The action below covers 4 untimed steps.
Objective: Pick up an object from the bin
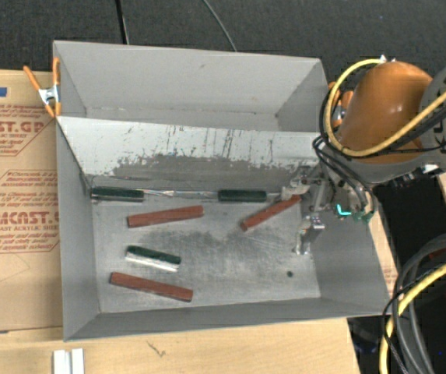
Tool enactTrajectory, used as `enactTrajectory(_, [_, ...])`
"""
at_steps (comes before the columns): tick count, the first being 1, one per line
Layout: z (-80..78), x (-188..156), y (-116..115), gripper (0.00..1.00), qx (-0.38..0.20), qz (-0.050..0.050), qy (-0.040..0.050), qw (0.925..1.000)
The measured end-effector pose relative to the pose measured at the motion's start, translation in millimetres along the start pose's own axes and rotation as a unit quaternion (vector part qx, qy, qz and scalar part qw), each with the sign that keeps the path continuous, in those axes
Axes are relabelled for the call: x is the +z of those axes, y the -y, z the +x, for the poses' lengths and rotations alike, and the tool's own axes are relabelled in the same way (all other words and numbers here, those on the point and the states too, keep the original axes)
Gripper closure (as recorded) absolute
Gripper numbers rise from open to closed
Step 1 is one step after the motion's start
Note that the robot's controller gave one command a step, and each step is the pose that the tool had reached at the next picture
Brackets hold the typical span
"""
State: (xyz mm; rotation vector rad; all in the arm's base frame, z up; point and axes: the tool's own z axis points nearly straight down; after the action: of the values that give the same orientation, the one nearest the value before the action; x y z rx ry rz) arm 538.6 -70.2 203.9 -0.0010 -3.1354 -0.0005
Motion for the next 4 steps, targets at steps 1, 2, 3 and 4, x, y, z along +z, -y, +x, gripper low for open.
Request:
enactTrajectory(1, [-1.7, -4, 0, 0.0, -0.001, 0.0, 0.0039, 1.0])
enactTrajectory(2, [-38.8, 47, -9, 0.0, 0.016, 0.0, 0.0086, 0.9998])
enactTrajectory(3, [-32.0, 118, 13, 0.0, 0.023, 0.0, 0.006, 0.9997])
enactTrajectory(4, [-31.4, 124, 15, 1.0, 0.025, -0.002, 0.0071, 0.9997])
